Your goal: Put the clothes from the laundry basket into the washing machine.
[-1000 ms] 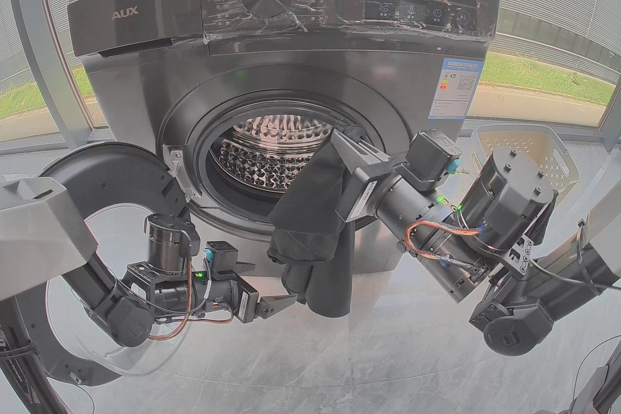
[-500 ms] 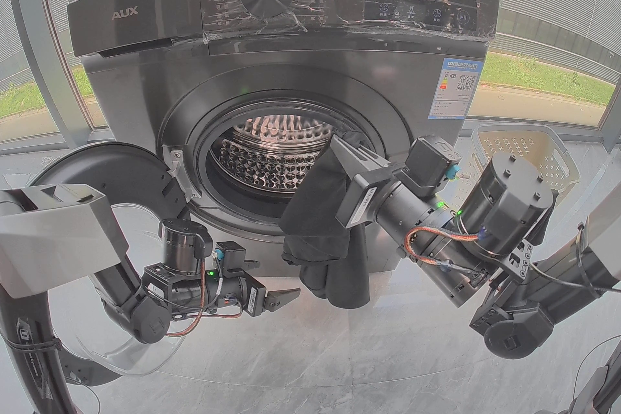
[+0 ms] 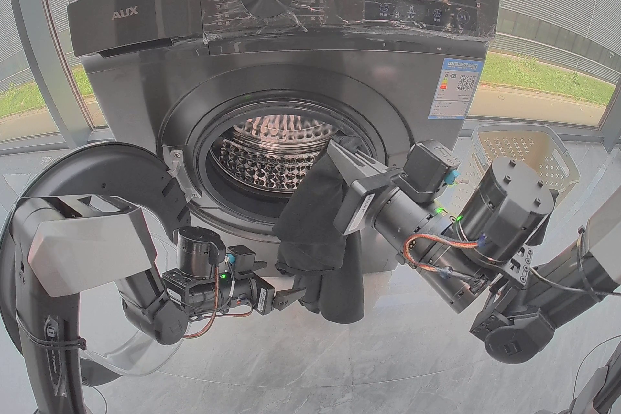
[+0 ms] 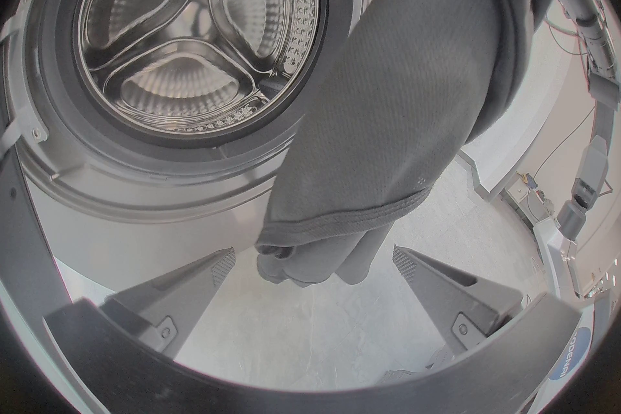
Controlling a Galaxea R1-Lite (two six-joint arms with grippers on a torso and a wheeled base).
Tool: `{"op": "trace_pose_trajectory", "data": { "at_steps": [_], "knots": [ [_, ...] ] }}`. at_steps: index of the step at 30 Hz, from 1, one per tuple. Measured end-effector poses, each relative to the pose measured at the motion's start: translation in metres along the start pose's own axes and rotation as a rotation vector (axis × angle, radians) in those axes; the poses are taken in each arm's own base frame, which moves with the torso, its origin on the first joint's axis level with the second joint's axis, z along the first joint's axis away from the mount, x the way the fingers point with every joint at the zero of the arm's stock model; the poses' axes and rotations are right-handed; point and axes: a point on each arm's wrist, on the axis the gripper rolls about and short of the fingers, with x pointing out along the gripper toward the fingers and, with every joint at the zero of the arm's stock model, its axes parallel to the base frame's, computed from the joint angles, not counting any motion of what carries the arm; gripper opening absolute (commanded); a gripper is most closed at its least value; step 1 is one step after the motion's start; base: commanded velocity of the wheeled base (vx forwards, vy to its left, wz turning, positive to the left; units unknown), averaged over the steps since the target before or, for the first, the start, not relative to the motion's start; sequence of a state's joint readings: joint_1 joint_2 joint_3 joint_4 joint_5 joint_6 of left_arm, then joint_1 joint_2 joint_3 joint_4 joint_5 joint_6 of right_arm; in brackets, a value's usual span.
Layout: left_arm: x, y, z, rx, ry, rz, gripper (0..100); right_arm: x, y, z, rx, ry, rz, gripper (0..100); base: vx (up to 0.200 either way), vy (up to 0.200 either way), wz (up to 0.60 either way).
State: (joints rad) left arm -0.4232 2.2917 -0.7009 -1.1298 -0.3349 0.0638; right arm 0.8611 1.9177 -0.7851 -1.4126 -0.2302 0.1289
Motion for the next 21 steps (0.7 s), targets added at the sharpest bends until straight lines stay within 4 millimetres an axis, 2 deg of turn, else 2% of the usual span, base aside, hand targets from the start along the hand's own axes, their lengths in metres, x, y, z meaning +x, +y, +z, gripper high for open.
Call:
{"op": "trace_pose_trajectory", "data": {
  "at_steps": [8,21],
  "knots": [
    [0.0044,0.0033,-0.0087,-0.010,0.019,0.009,100,-0.0019,0.0022,-0.0005,0.002,0.001,0.007,0,0.000,0.000,0.00],
    [0.0075,0.0066,-0.0065,-0.006,0.004,0.015,100,-0.0022,0.0024,-0.0010,0.002,0.003,0.008,0,0.000,0.000,0.00]
  ]
}}
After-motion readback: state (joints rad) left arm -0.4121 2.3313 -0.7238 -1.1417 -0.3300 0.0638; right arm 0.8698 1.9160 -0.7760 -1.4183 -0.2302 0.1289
